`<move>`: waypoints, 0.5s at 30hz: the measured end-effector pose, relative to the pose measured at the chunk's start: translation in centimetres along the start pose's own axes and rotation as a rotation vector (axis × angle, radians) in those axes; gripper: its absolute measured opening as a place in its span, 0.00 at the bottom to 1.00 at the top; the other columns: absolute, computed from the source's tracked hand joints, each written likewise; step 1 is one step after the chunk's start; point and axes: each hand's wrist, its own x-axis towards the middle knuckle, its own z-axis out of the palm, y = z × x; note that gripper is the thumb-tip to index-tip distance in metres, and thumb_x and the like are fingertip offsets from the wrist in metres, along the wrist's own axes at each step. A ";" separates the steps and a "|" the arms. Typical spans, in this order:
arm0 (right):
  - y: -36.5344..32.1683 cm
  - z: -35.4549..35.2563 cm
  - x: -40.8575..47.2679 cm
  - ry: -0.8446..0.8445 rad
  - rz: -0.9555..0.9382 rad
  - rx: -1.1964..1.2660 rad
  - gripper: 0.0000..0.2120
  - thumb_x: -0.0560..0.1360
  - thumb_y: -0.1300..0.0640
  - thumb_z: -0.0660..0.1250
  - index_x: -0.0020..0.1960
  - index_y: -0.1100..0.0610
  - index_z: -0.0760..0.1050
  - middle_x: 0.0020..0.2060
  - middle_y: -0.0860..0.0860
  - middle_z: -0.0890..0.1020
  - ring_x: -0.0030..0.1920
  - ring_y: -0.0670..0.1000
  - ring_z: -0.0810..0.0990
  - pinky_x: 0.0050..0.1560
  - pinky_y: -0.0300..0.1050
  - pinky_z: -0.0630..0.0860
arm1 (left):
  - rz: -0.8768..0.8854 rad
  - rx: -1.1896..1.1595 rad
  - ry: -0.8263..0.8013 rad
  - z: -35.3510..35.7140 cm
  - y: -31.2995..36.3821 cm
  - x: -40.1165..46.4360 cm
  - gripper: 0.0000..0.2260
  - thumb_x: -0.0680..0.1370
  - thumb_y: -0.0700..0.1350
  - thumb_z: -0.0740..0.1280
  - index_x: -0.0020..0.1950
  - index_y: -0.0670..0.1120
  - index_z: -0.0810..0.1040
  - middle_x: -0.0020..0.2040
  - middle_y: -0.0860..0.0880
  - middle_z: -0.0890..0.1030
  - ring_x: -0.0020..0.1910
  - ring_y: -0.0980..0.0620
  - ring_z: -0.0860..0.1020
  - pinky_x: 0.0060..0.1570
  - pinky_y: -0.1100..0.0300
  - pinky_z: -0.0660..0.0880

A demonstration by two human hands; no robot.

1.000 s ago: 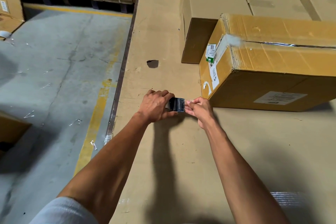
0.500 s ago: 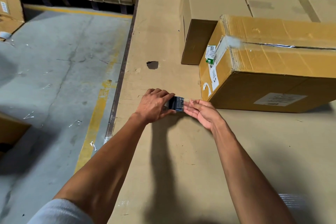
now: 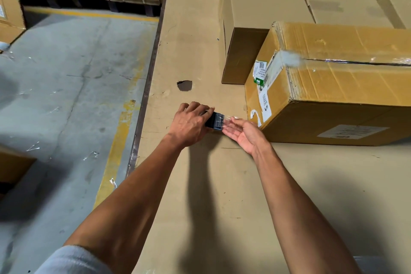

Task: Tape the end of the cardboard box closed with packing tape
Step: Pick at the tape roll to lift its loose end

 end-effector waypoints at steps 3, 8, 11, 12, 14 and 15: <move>-0.1 1.2 1.7 0.036 0.011 0.034 0.05 0.82 0.64 0.68 0.58 0.63 0.79 0.51 0.63 0.87 0.55 0.60 0.86 0.62 0.58 0.82 | -0.007 0.024 -0.022 0.2 -1.0 1.5 0.33 0.80 0.65 0.68 0.80 0.49 0.71 0.72 0.49 0.79 0.69 0.43 0.75 0.63 0.44 0.71; -0.9 2.4 3.8 0.059 0.042 0.095 0.06 0.82 0.60 0.70 0.57 0.63 0.81 0.50 0.62 0.88 0.56 0.59 0.85 0.68 0.58 0.79 | -0.018 0.021 -0.065 0.1 -2.4 3.9 0.32 0.81 0.64 0.68 0.80 0.49 0.71 0.72 0.50 0.79 0.71 0.43 0.74 0.67 0.44 0.68; -1.6 2.6 4.8 0.055 0.079 0.126 0.09 0.80 0.62 0.72 0.59 0.64 0.81 0.56 0.64 0.87 0.59 0.62 0.85 0.70 0.60 0.78 | -0.002 0.040 -0.090 0.0 -3.3 5.1 0.30 0.82 0.64 0.67 0.80 0.51 0.72 0.72 0.50 0.79 0.72 0.44 0.73 0.68 0.44 0.67; -1.9 2.6 5.2 0.062 0.089 0.124 0.08 0.80 0.64 0.72 0.58 0.64 0.82 0.57 0.65 0.87 0.60 0.63 0.85 0.70 0.60 0.78 | 0.005 0.045 -0.100 0.0 -3.6 5.5 0.30 0.81 0.64 0.67 0.80 0.51 0.72 0.72 0.51 0.79 0.72 0.44 0.73 0.68 0.44 0.67; -2.4 2.7 5.6 0.087 0.103 0.121 0.07 0.79 0.65 0.72 0.56 0.64 0.82 0.56 0.65 0.87 0.60 0.63 0.86 0.69 0.60 0.78 | 0.015 0.056 -0.124 -0.2 -3.8 6.0 0.30 0.81 0.65 0.67 0.79 0.52 0.73 0.72 0.51 0.79 0.72 0.45 0.73 0.67 0.44 0.67; -2.7 2.8 5.8 0.103 0.108 0.131 0.06 0.79 0.66 0.72 0.55 0.64 0.82 0.54 0.64 0.87 0.59 0.62 0.86 0.69 0.60 0.79 | 0.015 0.062 -0.135 -0.3 -3.9 6.3 0.30 0.81 0.65 0.67 0.79 0.53 0.73 0.72 0.51 0.78 0.73 0.45 0.72 0.67 0.44 0.67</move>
